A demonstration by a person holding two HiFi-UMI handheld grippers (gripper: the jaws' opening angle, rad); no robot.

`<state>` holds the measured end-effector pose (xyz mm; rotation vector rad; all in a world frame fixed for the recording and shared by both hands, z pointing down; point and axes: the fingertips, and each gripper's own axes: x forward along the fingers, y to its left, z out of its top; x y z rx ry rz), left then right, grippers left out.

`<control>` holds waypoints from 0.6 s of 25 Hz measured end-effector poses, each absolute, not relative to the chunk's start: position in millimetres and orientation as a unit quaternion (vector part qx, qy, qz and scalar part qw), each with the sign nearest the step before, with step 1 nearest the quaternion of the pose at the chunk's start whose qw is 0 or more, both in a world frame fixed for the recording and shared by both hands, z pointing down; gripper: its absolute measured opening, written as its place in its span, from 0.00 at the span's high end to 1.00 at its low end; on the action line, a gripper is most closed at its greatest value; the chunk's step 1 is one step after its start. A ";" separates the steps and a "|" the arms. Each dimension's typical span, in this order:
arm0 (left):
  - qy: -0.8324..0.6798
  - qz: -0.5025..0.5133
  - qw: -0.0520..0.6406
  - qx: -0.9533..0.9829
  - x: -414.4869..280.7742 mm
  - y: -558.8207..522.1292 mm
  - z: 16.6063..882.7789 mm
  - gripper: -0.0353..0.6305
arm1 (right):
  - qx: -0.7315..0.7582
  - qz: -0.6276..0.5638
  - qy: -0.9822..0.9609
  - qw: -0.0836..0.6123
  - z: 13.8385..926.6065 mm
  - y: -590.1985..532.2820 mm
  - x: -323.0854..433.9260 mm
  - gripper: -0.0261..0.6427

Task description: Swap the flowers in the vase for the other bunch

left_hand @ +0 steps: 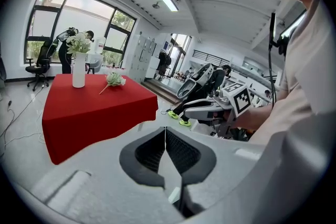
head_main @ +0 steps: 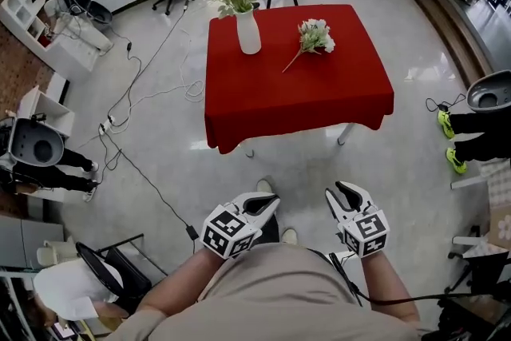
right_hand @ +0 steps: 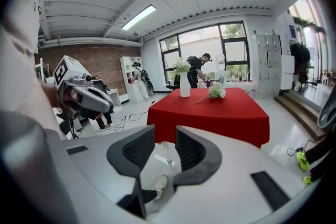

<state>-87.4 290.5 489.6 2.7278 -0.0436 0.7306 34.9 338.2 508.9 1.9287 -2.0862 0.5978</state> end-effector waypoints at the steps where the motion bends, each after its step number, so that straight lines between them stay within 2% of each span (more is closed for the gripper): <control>1: -0.011 0.255 0.159 0.954 -81.7 281.9 491.2 0.93 | 0.664 0.205 -0.709 0.119 508.4 331.7 40.5 0.77; 11: 0.024 0.229 0.157 0.960 -0.4 164.8 478.5 0.93 | 0.696 0.202 -0.677 0.129 491.5 230.7 108.1 0.76; 15: 0.016 0.211 0.153 0.965 8.2 113.0 465.7 0.93 | 0.690 0.207 -0.680 0.135 490.7 177.7 110.8 0.74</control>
